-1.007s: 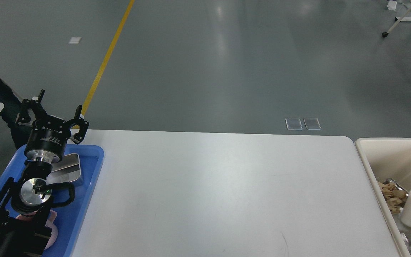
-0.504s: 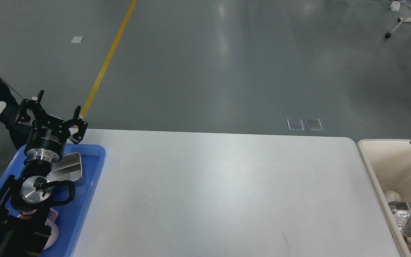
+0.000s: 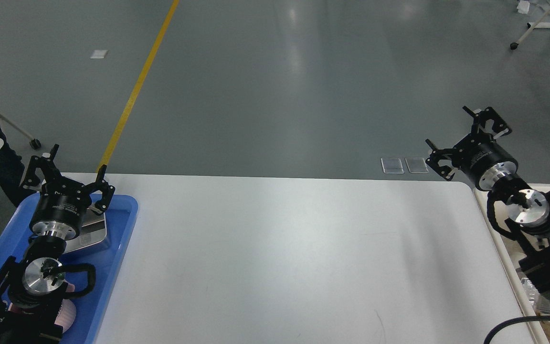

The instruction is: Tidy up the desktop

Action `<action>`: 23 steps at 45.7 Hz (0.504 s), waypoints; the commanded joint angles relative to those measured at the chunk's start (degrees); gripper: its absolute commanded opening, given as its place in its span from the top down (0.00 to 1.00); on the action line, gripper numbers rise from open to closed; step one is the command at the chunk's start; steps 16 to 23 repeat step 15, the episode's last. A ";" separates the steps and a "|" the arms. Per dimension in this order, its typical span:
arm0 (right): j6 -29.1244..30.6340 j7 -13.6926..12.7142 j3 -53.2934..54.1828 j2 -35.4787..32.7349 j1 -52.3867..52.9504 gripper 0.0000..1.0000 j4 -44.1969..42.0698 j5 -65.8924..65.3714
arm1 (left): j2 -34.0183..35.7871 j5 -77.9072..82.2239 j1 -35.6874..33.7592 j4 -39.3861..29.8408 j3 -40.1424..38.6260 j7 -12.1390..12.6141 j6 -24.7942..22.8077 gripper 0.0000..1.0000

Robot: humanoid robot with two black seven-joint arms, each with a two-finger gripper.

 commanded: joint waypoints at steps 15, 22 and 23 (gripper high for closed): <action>1.92 13.34 7.64 9.25 -14.12 0.00 15.55 -8.01 | -1.08 -0.09 4.17 -3.72 -0.44 -0.20 -1.44 0.03; 1.92 13.34 7.64 9.25 -14.12 0.00 15.55 -8.01 | -1.08 -0.09 4.17 -3.72 -0.44 -0.20 -1.44 0.03; 1.92 13.34 7.64 9.25 -14.12 0.00 15.55 -8.01 | -1.08 -0.09 4.17 -3.72 -0.44 -0.20 -1.44 0.03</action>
